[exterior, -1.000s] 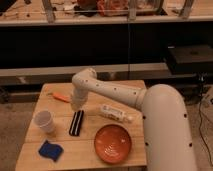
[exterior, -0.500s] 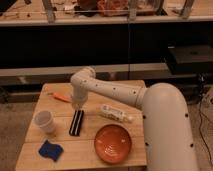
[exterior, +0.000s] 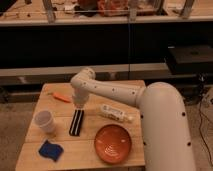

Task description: Push the eraser across the table

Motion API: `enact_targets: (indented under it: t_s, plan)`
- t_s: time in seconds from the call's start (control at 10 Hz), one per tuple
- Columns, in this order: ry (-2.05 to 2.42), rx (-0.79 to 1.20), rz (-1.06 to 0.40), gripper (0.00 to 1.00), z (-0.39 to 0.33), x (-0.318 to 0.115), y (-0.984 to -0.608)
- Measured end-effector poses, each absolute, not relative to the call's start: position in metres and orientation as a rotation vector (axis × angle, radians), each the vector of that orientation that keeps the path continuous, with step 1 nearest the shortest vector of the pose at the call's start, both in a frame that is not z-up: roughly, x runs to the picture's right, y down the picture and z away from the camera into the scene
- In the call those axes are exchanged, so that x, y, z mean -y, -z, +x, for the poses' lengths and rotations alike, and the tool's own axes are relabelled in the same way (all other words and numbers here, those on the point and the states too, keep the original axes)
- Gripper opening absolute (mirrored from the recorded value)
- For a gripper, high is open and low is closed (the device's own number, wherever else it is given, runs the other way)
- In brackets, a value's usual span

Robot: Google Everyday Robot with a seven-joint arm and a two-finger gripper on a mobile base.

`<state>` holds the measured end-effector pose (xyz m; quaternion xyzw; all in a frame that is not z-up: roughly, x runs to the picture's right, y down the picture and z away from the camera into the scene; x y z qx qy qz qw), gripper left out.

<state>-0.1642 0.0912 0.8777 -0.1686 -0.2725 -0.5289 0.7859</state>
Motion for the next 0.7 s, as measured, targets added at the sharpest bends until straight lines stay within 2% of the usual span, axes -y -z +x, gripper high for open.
enact_targets:
  t_s: [0.7]
  plan:
    - [1.216, 0.633, -0.413, 0.08, -0.165, -0.102, -0.911]
